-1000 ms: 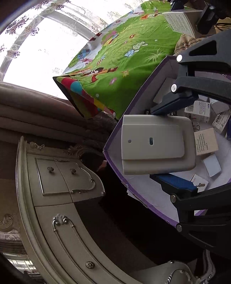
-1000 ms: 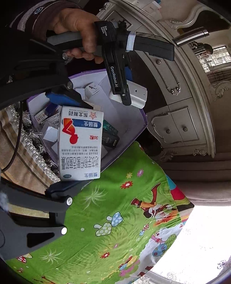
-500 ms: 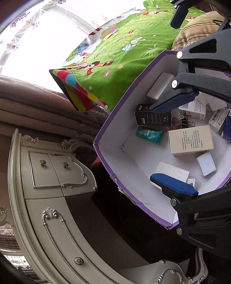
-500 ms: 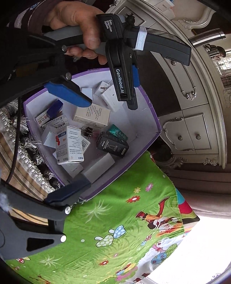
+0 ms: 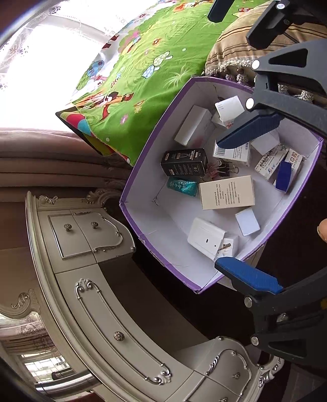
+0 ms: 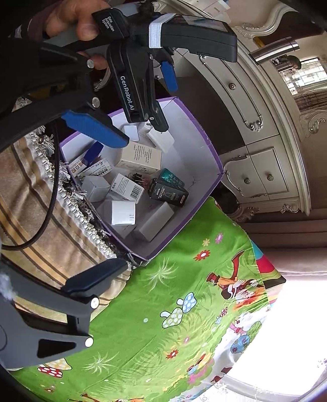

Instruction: Organize rigid objects

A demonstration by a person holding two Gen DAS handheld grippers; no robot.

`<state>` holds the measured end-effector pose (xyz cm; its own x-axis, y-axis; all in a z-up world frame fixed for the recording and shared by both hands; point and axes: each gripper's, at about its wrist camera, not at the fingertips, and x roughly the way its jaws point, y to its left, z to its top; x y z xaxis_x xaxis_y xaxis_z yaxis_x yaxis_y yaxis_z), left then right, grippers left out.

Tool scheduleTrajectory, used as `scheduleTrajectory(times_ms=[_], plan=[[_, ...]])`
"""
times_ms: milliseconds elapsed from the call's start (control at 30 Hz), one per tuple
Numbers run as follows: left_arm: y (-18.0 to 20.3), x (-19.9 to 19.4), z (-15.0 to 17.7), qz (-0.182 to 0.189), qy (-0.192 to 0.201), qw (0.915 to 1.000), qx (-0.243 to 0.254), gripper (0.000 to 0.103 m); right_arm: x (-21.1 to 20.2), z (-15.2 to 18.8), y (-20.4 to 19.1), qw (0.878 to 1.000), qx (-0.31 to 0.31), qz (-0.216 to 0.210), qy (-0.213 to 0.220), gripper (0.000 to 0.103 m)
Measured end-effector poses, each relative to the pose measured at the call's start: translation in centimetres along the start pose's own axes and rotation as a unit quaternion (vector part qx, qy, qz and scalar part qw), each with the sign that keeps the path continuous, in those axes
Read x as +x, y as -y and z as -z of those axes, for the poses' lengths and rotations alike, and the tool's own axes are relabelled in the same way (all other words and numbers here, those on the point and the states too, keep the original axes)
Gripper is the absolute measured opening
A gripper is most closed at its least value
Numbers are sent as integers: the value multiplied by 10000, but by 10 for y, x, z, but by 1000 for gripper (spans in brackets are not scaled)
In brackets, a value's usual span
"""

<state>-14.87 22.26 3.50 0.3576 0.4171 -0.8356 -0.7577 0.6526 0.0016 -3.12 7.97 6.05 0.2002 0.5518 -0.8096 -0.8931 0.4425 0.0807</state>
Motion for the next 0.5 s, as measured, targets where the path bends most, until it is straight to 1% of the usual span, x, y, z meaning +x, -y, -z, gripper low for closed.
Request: scheduleTrajectory(times_ms=[67, 200, 300, 367, 500], plan=[[3, -10, 7, 82, -19, 10000, -6, 89, -7, 6, 2, 10000, 14, -13, 23, 92], [12, -19, 21, 108, -103, 9998, 92, 89, -18, 21, 0, 9999, -55, 94, 50, 92], [15, -19, 28, 23, -170, 9998, 98, 89, -23, 31, 1, 9999, -85, 132, 56, 92], [16, -18, 31, 33, -184, 9998, 92, 89, -22, 35, 2, 9999, -54, 132, 33, 92], [17, -19, 32, -25, -164, 9998, 127, 89, -21, 36, 3, 9999, -20, 153, 31, 92]])
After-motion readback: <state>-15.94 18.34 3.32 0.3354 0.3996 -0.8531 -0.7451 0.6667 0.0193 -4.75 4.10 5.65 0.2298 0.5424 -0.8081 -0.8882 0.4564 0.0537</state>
